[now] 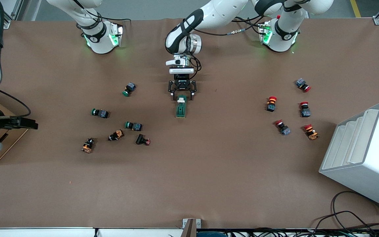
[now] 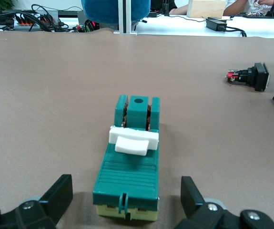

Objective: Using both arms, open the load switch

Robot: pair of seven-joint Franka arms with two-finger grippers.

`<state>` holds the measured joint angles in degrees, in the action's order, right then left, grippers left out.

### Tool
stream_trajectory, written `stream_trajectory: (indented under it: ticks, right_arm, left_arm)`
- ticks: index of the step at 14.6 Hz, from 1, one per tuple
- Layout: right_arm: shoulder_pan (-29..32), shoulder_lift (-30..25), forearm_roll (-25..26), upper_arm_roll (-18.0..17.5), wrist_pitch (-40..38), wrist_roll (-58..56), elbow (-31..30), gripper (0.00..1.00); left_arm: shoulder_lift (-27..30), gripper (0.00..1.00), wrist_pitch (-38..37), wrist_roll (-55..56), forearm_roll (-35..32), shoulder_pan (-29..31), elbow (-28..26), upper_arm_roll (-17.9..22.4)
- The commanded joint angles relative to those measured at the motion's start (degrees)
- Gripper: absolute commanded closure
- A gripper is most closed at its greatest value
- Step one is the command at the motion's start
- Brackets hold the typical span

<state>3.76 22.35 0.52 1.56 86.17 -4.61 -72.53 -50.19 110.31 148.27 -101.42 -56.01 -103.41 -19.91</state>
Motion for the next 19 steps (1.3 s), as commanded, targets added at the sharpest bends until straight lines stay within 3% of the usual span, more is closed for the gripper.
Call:
stream_trajectory:
  ticks: [1,7,11,13,19]
  right_arm:
    - [0.1,-2.8,3.9,-1.3,-0.7,-0.1,-2.2,0.0]
    - [0.2,-2.6,3.4,-1.6,-7.2,0.2,4.5,0.0]
    - [-0.4,-4.1,0.5,-1.9,-12.6,0.5,4.6,0.0]
    - [0.6,-5.6,-1.7,-1.5,-13.0,0.2,3.7,0.0]
    - [-0.3,-11.6,-1.8,-1.4,-10.4,0.2,-3.6,0.0]
  left_arm:
    - [-1.5,0.0,0.3,1.8,-1.1,-0.4,0.8,0.1]
    - [-1.5,0.0,0.2,1.8,-1.1,-0.4,0.8,0.1]
    - [-1.5,0.0,0.3,1.8,-1.1,-0.4,0.8,0.1]
    - [-1.5,0.0,0.3,1.8,-1.1,-0.4,0.8,0.1]
    - [-1.5,0.0,0.3,1.8,-1.1,-0.5,0.8,0.1]
